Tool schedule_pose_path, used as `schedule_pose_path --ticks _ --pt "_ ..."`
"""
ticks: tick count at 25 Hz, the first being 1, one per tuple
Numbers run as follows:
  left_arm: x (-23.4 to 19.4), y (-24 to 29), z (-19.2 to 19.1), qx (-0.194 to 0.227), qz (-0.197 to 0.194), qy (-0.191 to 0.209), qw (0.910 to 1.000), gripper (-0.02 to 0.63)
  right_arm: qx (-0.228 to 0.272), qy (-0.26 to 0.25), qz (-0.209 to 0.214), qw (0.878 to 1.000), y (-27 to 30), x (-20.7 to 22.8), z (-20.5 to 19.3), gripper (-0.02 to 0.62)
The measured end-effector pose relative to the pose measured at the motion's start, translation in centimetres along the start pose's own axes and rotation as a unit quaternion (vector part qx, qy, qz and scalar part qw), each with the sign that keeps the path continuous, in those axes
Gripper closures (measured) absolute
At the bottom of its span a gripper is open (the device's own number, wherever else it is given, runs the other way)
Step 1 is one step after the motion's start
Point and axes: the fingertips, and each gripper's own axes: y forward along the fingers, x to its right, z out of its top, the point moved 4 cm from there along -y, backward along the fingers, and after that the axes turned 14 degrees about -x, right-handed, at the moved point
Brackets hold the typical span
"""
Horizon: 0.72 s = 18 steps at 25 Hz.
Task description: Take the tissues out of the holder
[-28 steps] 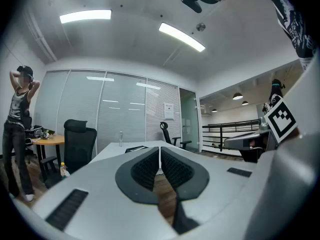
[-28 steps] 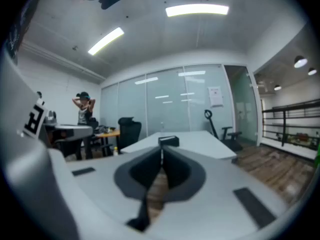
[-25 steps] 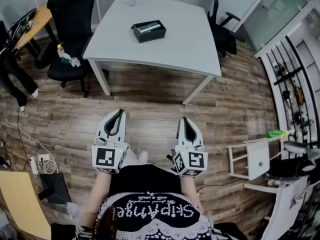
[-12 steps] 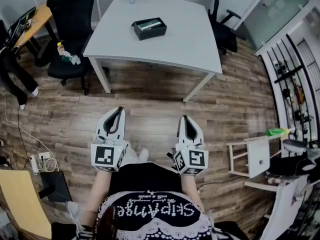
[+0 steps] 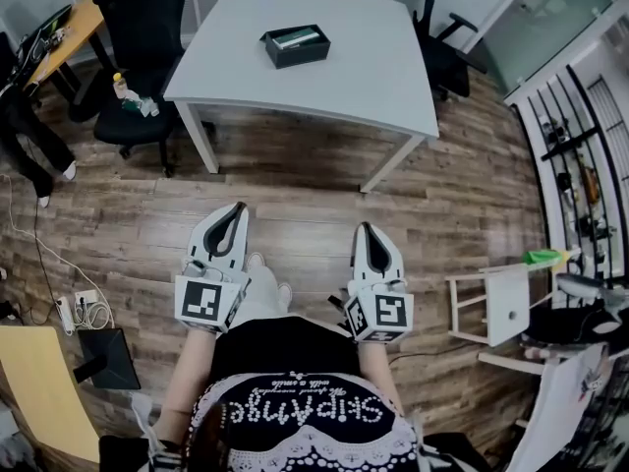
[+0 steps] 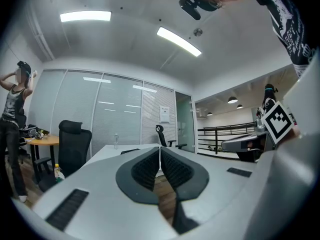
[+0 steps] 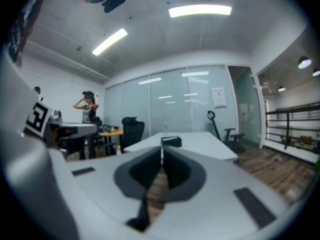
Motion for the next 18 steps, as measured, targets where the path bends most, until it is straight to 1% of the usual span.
schedule_pose_path --ticks 5,10,18 --pt "-0.2 0.7 0.2 -0.002 -0.006 -0.006 1.0000 0.569 -0.004 -0.003 0.003 1.000 0.6 0.3 0.2 0.560" --pt "-1.2 2.2 0.3 -0.007 -0.010 -0.017 0.9998 0.569 -0.012 0.001 0.004 1.000 2.4 0.3 0.3 0.560" --pt "-3.8 7.3 1.2 -0.018 -0.017 -0.026 0.9994 0.569 -0.021 0.011 0.002 1.000 7.2 1.3 2.2 0.560"
